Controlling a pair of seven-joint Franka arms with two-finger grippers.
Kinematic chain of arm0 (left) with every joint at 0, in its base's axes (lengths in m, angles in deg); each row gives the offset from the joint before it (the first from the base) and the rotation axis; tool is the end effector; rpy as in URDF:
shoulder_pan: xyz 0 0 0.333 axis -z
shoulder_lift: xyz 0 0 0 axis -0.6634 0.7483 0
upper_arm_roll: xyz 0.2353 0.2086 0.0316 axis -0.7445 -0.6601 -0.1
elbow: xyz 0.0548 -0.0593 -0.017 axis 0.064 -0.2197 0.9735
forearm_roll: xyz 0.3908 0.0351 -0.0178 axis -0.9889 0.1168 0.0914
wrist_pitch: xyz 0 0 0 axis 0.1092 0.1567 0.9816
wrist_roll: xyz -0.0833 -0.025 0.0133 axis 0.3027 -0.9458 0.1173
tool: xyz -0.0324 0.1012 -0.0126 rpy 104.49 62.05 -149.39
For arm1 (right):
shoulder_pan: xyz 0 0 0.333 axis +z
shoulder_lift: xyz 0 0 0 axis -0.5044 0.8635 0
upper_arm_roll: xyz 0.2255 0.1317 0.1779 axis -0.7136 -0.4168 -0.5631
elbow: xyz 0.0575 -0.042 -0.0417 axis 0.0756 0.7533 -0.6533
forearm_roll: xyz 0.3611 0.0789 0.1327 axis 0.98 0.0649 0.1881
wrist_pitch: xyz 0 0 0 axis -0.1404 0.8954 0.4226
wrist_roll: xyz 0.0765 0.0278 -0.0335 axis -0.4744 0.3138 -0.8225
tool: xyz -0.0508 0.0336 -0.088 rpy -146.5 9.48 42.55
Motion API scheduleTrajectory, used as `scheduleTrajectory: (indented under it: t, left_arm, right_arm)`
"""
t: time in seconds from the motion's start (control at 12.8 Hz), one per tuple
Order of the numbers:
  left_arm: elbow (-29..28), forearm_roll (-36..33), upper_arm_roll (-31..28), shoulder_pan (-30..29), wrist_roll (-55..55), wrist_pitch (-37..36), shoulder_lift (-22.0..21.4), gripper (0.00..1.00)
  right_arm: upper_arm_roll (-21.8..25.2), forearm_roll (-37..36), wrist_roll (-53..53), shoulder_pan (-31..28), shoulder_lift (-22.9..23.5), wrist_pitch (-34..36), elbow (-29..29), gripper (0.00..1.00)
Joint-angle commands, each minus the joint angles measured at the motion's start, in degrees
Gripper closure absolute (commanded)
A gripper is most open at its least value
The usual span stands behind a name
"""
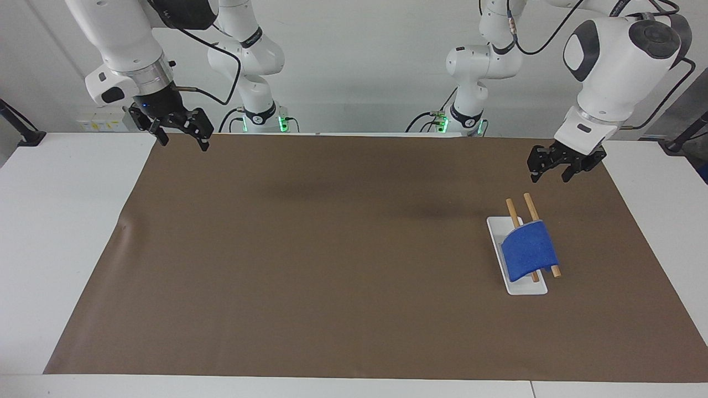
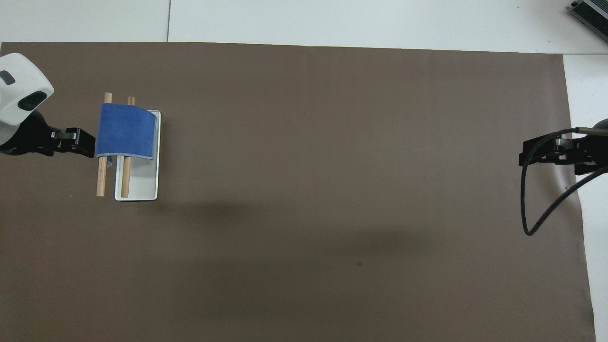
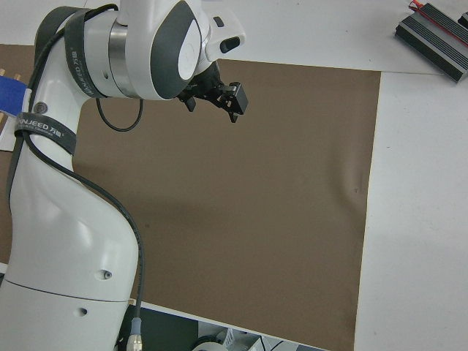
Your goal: Right arm passes towel to left arm to hang
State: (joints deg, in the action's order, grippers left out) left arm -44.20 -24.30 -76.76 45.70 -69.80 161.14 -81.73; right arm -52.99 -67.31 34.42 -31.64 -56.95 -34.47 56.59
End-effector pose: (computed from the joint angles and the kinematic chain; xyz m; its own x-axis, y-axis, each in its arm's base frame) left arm 0.5701 -0.0498 0.5765 0.9974 -0.0681 -0.0254 -0.0691 -0.9967 -0.0420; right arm 0.5437 -0.0059 0.6305 0.9850 -0.1708 -0.0235 -0.1707 -0.9853 0.0063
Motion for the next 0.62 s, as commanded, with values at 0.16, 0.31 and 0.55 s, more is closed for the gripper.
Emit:
scheduleTrajectory:
  t: [0.16, 0.31, 0.55]
  left_arm:
    - [-2.23, 0.77, -0.07, 0.6, 1.78, -0.09, -2.26, 0.0]
    - [-2.15, 0.77, -0.07, 1.13, 1.25, 0.78, -2.44, 0.0]
    - [-1.79, 0.77, -0.16, 0.52, 1.17, 1.05, -2.44, 0.0]
  right_arm:
    - [0.04, 1.27, -1.41, -0.58, -0.45, 0.38, 0.54, 0.0]
    - [0.04, 1.27, -1.41, -0.58, -0.53, 0.38, 0.54, 0.0]
    - [0.04, 1.27, -1.41, -0.58, -0.53, 0.38, 0.54, 0.0]
